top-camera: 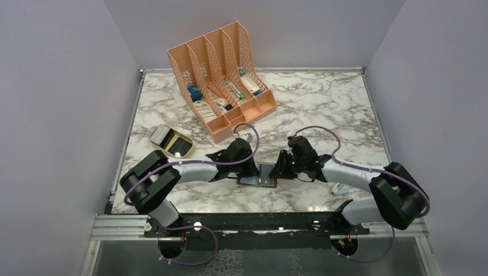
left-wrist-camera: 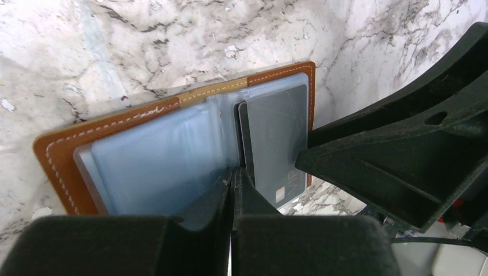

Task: Put the credit cards into the card holder
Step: Insert the credit card into the card holder.

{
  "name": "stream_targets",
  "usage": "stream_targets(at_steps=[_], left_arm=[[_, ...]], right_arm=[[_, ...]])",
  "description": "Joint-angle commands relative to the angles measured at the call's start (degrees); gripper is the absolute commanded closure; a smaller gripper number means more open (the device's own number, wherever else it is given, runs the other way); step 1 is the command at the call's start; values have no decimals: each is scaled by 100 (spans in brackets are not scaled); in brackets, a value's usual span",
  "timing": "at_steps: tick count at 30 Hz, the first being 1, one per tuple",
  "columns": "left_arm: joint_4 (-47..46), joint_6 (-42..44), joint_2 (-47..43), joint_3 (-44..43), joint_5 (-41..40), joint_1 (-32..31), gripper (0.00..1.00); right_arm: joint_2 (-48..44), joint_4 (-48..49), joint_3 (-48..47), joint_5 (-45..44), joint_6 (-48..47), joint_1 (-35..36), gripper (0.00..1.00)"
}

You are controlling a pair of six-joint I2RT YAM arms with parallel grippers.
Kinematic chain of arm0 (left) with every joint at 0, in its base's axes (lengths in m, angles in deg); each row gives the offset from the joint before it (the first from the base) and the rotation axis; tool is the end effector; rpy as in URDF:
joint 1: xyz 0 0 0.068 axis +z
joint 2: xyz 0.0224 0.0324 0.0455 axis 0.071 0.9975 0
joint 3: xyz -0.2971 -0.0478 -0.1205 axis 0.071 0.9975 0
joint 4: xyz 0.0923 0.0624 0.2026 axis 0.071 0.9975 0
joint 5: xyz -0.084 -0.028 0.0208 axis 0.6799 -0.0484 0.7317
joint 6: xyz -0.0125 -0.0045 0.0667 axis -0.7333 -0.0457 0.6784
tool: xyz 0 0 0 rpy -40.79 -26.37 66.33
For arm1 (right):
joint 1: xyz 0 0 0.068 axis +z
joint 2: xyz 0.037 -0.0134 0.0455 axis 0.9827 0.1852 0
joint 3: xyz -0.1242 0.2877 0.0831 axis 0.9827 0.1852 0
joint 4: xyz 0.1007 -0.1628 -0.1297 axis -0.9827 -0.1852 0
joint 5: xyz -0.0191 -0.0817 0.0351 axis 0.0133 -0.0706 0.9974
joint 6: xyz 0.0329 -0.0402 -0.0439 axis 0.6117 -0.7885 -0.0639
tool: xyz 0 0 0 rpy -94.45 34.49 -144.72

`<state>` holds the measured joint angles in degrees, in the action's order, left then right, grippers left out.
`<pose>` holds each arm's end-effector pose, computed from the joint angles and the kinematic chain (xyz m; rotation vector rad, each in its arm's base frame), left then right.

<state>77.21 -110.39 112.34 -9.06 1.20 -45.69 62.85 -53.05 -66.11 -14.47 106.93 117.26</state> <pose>0.1825 -0.2256 0.2102 0.0068 2.5569 -0.9505 0.1624 0.1417 0.2012 0.1793 2.7107 0.8285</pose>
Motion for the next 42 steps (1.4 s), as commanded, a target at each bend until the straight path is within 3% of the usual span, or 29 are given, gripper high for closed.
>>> stream_targets(at_steps=[1, 4, 14, 17, 25, 31, 36, 40, 42], left_arm=[[402, 83, -393, -311, -132, -116, 88], [882, 221, -663, -376, -443, -79, 75], [2086, 1367, -1323, -239, -1062, 108, 48], [2211, 1478, -1350, -148, -980, 247, 43], [2140, 1722, -970, -161, -785, 291, 32], [2170, 1907, -778, -239, -1084, 291, 39], [2286, 1918, -790, -298, -1098, 291, 60], [2187, 1895, -842, -315, -954, 291, 70], [2102, 1897, -867, -292, -871, 291, 82]], right_arm=[[-317, -424, -73, -297, -86, 35, 70], [-524, -560, -63, -323, -98, 39, 60], [-826, -690, 38, -310, -135, 39, 38], [-755, -698, 0, -359, -165, 39, 31], [-308, -449, -45, -279, -254, 37, 25], [-229, -169, 72, -125, -167, 39, 25], [-206, 24, 193, -19, -82, 34, 25], [-161, 177, 248, 105, 4, 34, 25], [-147, 303, 279, 233, 45, 38, 25]])
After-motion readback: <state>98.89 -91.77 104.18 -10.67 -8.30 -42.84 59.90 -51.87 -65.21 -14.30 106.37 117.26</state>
